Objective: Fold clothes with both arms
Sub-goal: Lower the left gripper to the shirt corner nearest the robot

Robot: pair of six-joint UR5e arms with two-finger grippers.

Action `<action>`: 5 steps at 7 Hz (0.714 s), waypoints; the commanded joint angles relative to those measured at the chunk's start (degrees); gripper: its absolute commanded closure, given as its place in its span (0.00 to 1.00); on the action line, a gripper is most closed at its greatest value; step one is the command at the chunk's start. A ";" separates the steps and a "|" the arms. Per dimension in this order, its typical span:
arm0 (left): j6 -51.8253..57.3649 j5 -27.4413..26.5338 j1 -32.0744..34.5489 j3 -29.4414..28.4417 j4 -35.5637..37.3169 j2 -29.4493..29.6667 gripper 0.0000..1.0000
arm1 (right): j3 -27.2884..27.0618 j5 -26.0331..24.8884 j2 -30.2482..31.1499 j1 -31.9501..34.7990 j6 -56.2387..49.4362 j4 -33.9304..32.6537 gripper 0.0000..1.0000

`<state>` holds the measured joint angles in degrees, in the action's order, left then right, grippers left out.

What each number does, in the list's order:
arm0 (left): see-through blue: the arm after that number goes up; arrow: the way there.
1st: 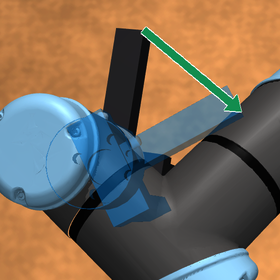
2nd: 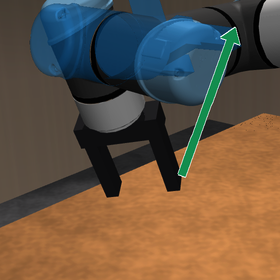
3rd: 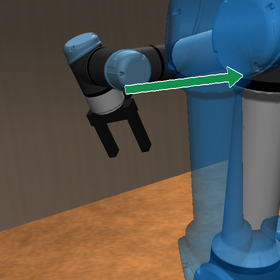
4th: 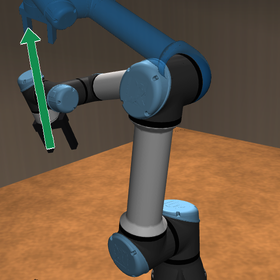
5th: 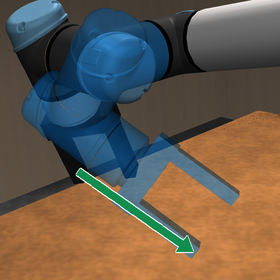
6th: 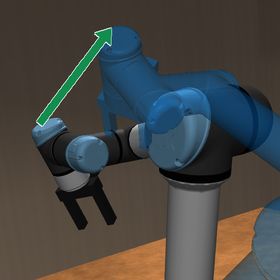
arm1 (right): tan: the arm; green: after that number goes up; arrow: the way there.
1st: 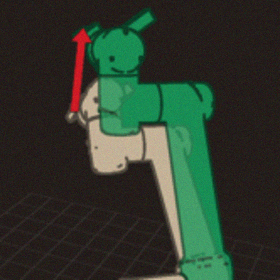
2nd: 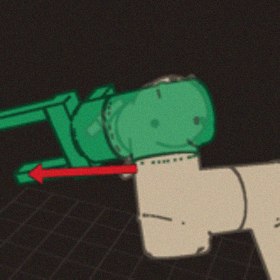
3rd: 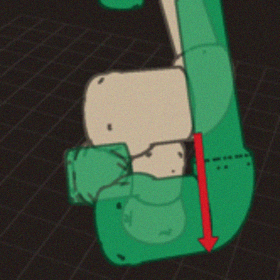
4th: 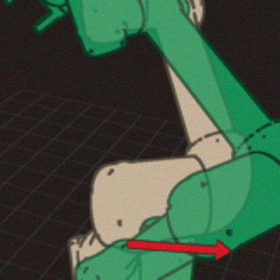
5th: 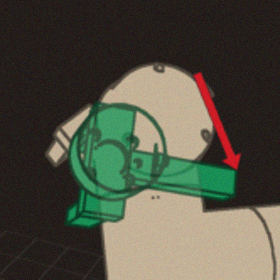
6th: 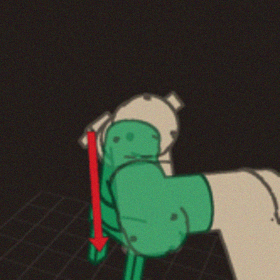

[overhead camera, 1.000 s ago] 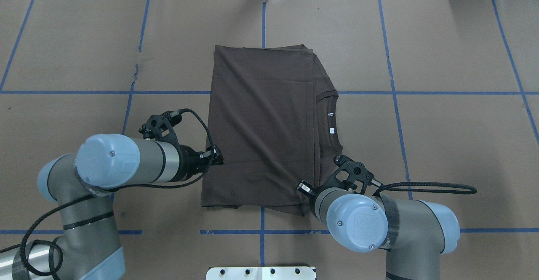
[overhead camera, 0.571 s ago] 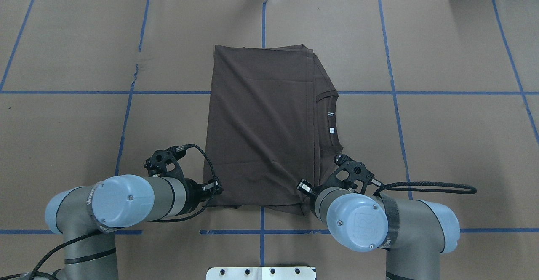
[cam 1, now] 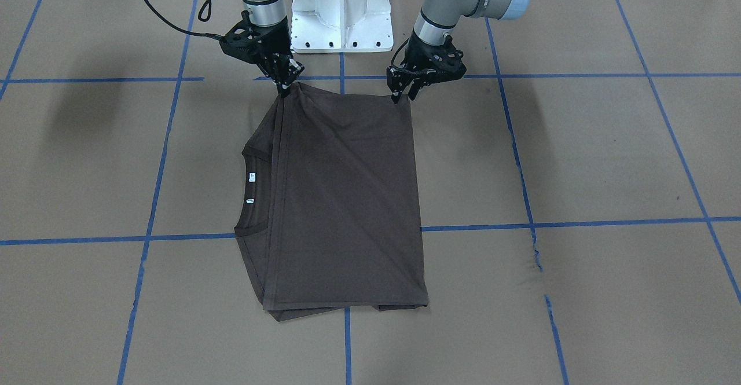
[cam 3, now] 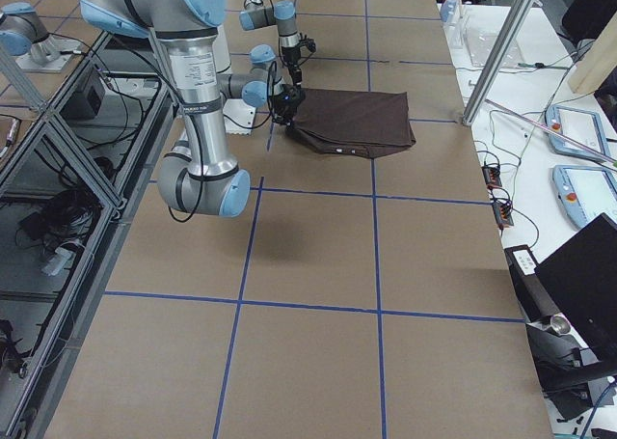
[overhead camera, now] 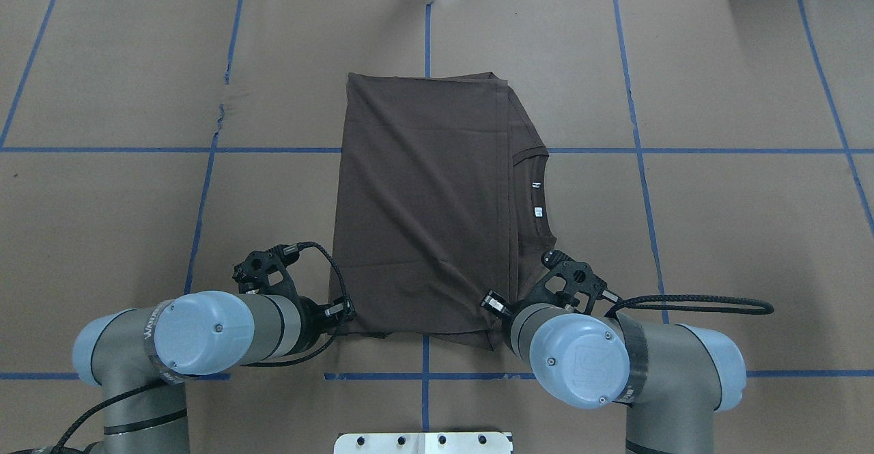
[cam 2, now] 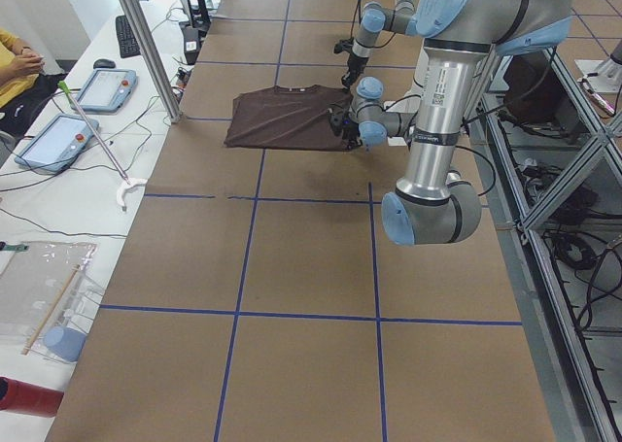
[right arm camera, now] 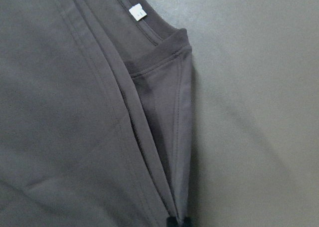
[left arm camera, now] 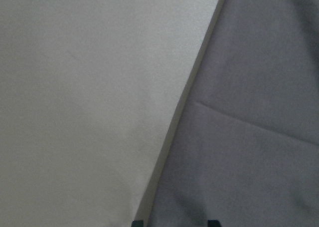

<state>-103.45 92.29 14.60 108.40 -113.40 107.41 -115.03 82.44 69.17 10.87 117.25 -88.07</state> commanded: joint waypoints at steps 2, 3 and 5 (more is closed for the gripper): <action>0.09 0.09 -0.27 -0.38 0.02 -0.01 0.48 | -0.10 0.00 0.00 0.03 0.00 0.00 1.00; 0.00 0.09 -0.36 -0.47 0.02 -0.01 0.50 | -0.10 0.00 0.00 0.03 0.00 0.00 1.00; 0.00 0.17 -0.71 -0.64 0.02 -0.10 0.55 | -0.10 0.00 0.00 0.03 0.00 0.00 1.00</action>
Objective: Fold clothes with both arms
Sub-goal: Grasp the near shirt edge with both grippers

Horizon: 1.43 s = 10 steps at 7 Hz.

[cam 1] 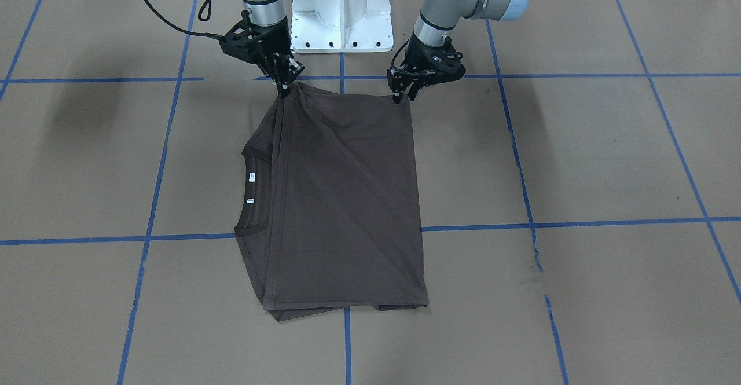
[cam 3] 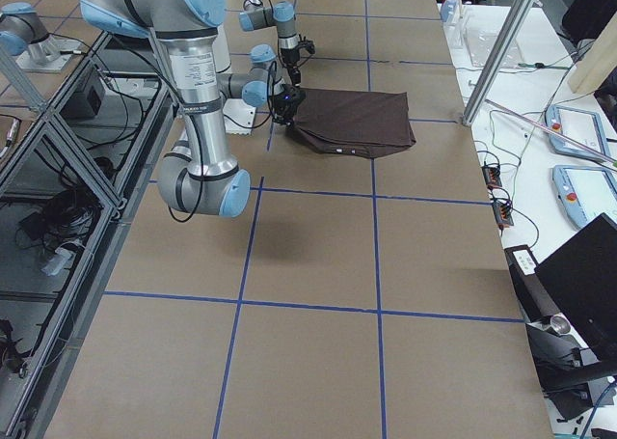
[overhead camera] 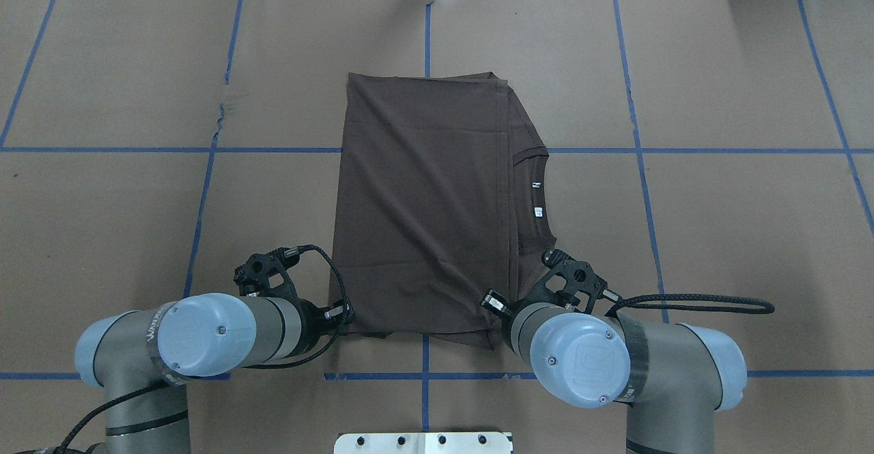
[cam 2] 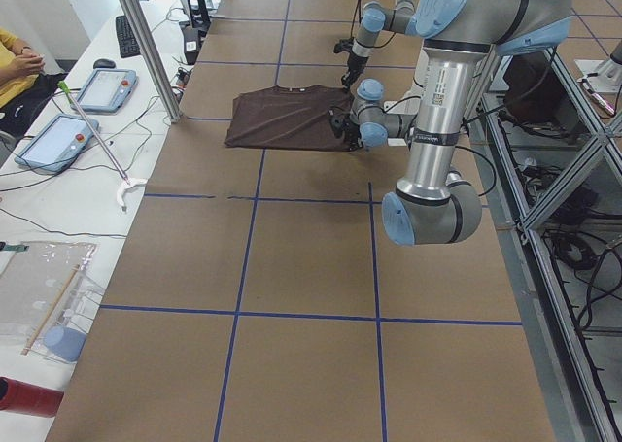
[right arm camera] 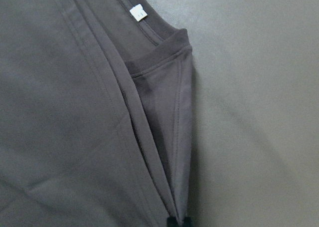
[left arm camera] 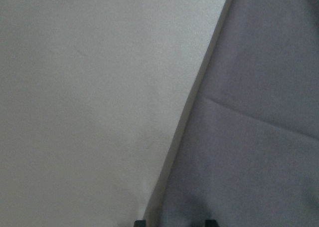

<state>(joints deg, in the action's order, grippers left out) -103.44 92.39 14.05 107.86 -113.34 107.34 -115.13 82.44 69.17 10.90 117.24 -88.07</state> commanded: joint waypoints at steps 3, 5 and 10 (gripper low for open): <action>-0.01 0.07 -0.25 0.33 0.05 -0.03 1.00 | -0.09 0.00 0.00 0.00 0.00 0.00 1.00; -0.01 0.59 -0.25 12.89 6.23 -4.73 1.00 | -2.28 0.00 0.61 0.09 0.00 0.00 1.00; -0.71 5.50 -0.69 21.52 12.18 -2.86 1.00 | -15.38 1.84 2.90 -0.26 0.88 -8.79 1.00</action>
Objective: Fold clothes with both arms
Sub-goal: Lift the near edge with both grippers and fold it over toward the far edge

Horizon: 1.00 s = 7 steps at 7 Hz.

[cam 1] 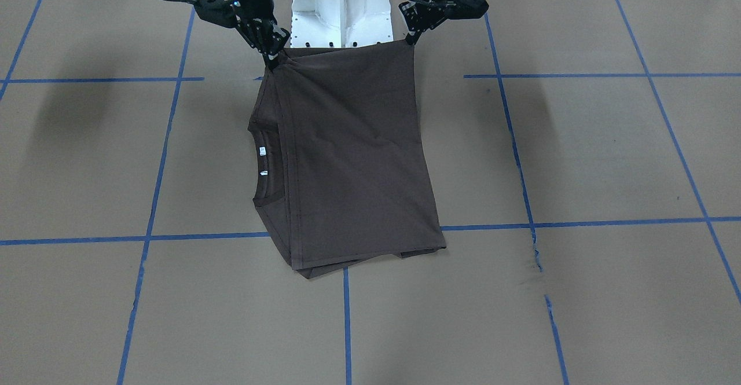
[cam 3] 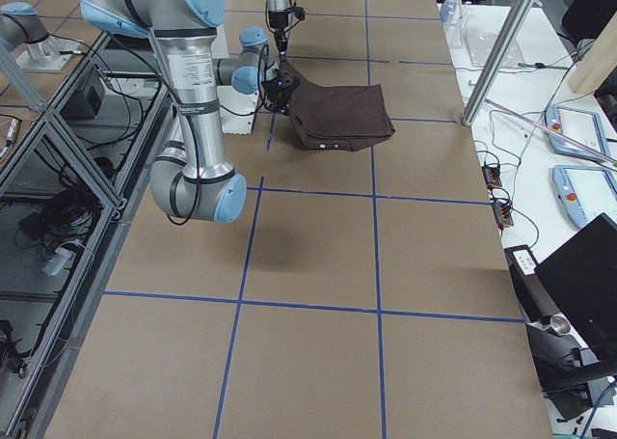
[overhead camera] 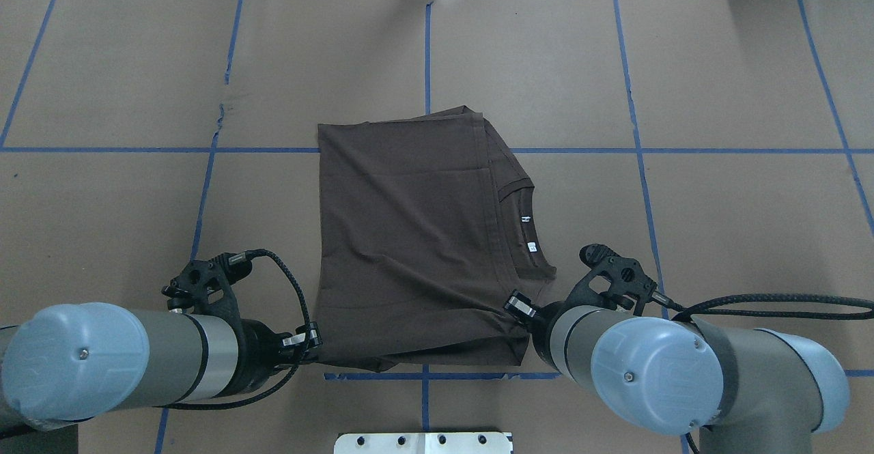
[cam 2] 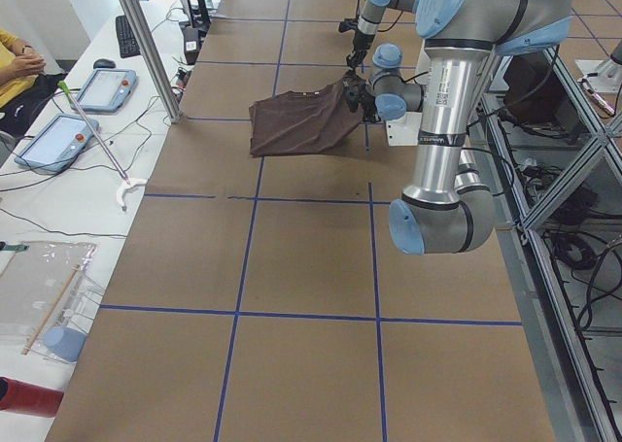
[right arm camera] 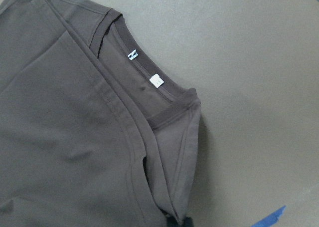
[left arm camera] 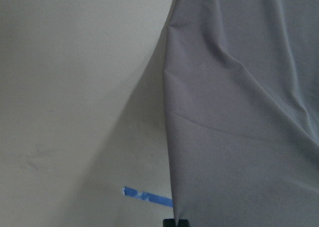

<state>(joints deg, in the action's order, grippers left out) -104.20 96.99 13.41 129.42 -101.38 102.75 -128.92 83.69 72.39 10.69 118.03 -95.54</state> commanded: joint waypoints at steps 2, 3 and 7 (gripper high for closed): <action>1.01 1.35 3.87 -0.48 0.13 2.89 1.00 | -2.30 0.86 -1.54 1.86 -0.08 -1.32 1.00; 3.89 1.44 7.21 -1.96 0.22 4.72 1.00 | -1.17 3.47 -2.94 6.05 -0.26 -1.41 1.00; 16.54 1.44 19.08 -16.11 -0.92 12.20 1.00 | 19.62 15.78 -17.86 21.18 -1.84 -0.01 1.00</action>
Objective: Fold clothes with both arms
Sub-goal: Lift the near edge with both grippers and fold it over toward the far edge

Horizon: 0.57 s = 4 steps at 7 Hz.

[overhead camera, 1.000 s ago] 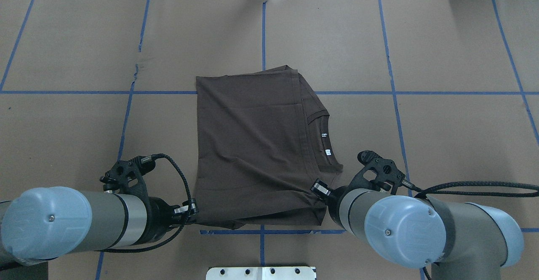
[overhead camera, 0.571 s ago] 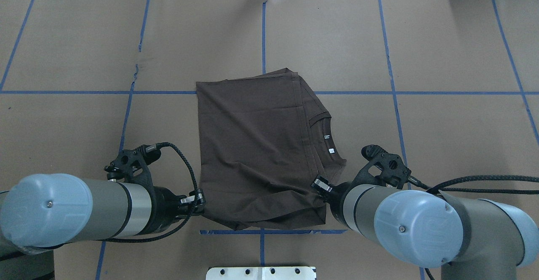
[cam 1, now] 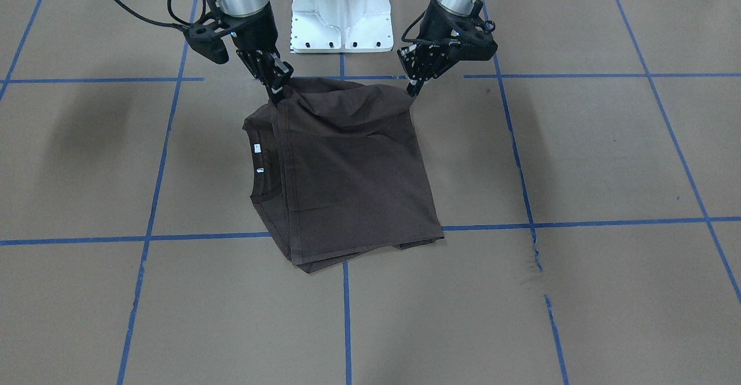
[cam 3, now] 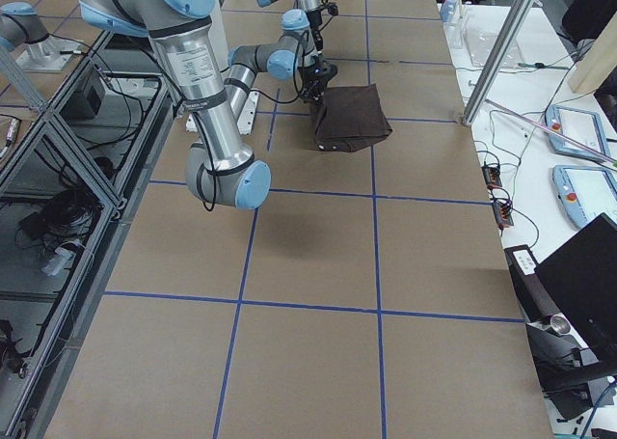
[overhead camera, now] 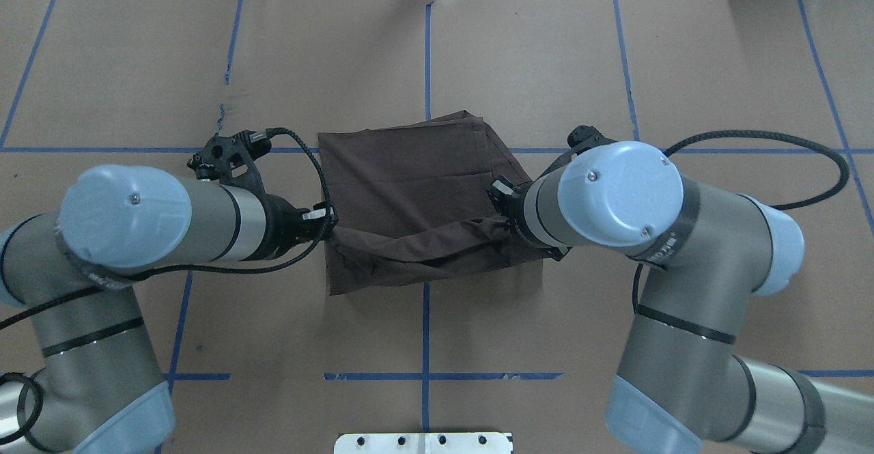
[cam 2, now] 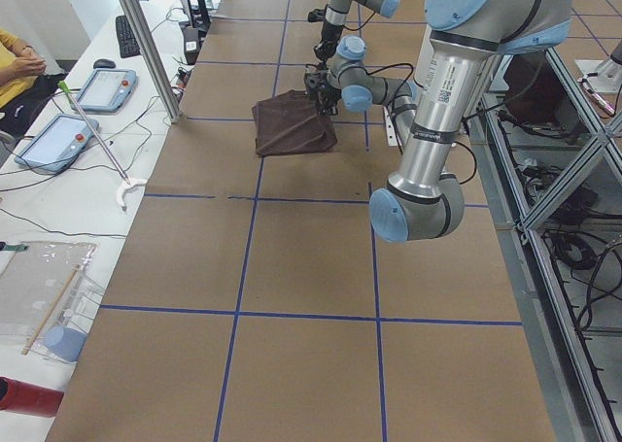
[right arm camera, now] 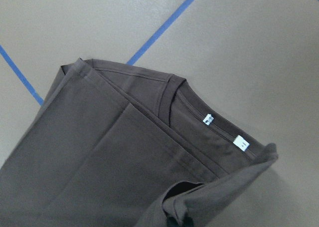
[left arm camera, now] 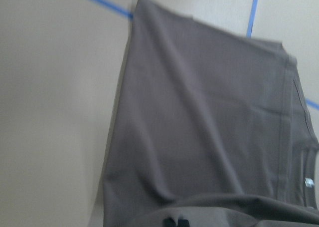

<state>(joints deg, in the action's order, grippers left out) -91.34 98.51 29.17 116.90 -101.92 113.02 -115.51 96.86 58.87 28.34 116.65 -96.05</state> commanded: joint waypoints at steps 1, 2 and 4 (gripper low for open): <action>6.06 -0.16 5.70 -8.48 -0.55 5.51 1.00 | 11.83 5.32 -5.16 6.70 -0.20 7.65 1.00; 8.09 -0.24 7.99 -14.36 -3.08 8.33 1.00 | 18.68 6.14 -6.13 8.21 -0.28 13.99 1.00; 13.69 -0.68 11.59 -30.58 -16.23 11.41 1.00 | 37.45 9.63 -14.87 11.81 -3.60 22.36 0.95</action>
<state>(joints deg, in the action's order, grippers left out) -81.62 98.09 38.40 96.15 -111.21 121.87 -89.17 104.19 49.13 37.91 115.04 -78.96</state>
